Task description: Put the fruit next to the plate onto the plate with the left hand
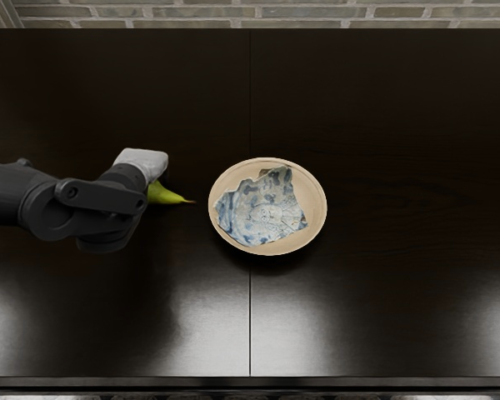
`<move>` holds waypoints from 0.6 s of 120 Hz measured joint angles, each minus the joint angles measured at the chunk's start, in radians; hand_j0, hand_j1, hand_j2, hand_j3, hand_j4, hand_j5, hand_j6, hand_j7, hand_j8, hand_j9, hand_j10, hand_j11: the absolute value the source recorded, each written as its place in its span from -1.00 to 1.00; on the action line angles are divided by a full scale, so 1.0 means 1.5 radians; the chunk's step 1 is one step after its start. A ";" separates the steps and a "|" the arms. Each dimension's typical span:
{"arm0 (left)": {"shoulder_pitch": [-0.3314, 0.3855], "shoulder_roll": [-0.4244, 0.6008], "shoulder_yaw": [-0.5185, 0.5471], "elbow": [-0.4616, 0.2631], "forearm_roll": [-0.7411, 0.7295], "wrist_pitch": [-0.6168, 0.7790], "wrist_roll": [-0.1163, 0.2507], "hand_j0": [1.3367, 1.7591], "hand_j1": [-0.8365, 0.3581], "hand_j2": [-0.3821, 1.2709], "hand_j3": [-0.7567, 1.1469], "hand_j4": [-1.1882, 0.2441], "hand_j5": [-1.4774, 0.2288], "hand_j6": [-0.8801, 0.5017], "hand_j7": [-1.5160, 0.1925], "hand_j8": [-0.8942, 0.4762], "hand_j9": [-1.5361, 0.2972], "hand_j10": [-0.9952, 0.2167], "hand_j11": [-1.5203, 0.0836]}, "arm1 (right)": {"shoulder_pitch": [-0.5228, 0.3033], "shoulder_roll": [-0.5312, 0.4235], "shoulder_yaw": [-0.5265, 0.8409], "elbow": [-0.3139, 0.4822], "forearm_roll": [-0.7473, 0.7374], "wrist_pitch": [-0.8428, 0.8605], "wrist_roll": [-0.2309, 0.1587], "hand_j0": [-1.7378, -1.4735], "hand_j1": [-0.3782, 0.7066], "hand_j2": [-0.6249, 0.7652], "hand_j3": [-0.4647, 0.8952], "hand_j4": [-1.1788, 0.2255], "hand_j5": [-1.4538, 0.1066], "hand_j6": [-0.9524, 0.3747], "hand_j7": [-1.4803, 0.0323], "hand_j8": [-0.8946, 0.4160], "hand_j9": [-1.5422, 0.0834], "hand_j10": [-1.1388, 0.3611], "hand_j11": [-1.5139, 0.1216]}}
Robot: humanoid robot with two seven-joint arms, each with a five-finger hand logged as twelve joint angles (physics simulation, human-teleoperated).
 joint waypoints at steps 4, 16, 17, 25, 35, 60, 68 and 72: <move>0.001 0.000 0.000 0.001 0.001 0.000 0.000 0.51 0.07 -0.34 -0.20 -0.09 -0.04 -0.40 -0.01 -0.32 -0.07 -0.22 0.04 | 0.000 0.000 0.000 0.000 0.000 0.000 0.000 -0.40 -0.88 -0.11 -0.32 0.64 0.81 0.39 0.91 0.32 0.85 0.48 0.80; 0.001 0.000 0.000 0.003 0.000 -0.001 0.000 0.51 0.04 -0.30 -0.20 -0.12 -0.09 -0.36 -0.05 -0.29 -0.11 -0.23 0.00 | 0.000 0.000 0.000 0.000 0.000 0.000 0.000 -0.40 -0.88 -0.11 -0.32 0.64 0.81 0.39 0.91 0.32 0.85 0.48 0.80; 0.001 0.000 0.000 0.003 0.000 -0.001 0.000 0.51 0.04 -0.30 -0.20 -0.12 -0.10 -0.36 -0.06 -0.29 -0.12 -0.23 -0.01 | 0.000 0.000 0.000 0.000 0.000 0.000 0.000 -0.40 -0.88 -0.11 -0.32 0.64 0.81 0.39 0.91 0.32 0.85 0.48 0.80; 0.005 0.000 0.000 0.007 0.001 -0.001 0.000 0.50 0.00 -0.26 -0.20 -0.14 -0.13 -0.32 -0.09 -0.24 -0.15 -0.18 -0.05 | 0.000 0.000 0.000 0.000 0.000 0.000 0.000 -0.40 -0.88 -0.11 -0.32 0.64 0.81 0.39 0.91 0.32 0.85 0.48 0.80; 0.005 -0.001 0.000 0.010 0.001 -0.002 0.000 0.50 -0.01 -0.24 -0.20 -0.11 -0.16 -0.29 -0.13 -0.21 -0.18 -0.16 -0.08 | 0.000 0.000 0.000 0.000 0.000 0.000 0.000 -0.40 -0.88 -0.11 -0.32 0.64 0.81 0.39 0.91 0.32 0.85 0.48 0.80; 0.007 -0.008 0.000 0.018 0.000 -0.003 0.000 0.49 0.04 -0.31 -0.20 -0.12 -0.25 -0.28 -0.21 -0.21 -0.25 -0.16 -0.17 | 0.000 0.000 0.000 0.000 0.000 0.000 0.000 -0.40 -0.88 -0.11 -0.32 0.64 0.81 0.39 0.91 0.32 0.85 0.48 0.80; 0.006 -0.009 0.000 0.019 -0.001 -0.003 0.000 0.49 0.05 -0.33 -0.20 -0.09 -0.28 -0.25 -0.23 -0.18 -0.27 -0.13 -0.19 | 0.000 0.000 0.000 0.000 0.000 0.000 0.000 -0.40 -0.88 -0.11 -0.32 0.64 0.81 0.39 0.91 0.32 0.85 0.48 0.80; 0.006 -0.009 0.000 0.020 -0.001 -0.003 0.000 0.49 0.04 -0.33 -0.20 -0.09 -0.29 -0.24 -0.24 -0.18 -0.28 -0.12 -0.20 | 0.000 0.000 0.000 0.000 0.000 0.000 0.000 -0.40 -0.88 -0.11 -0.32 0.64 0.81 0.39 0.91 0.32 0.85 0.48 0.80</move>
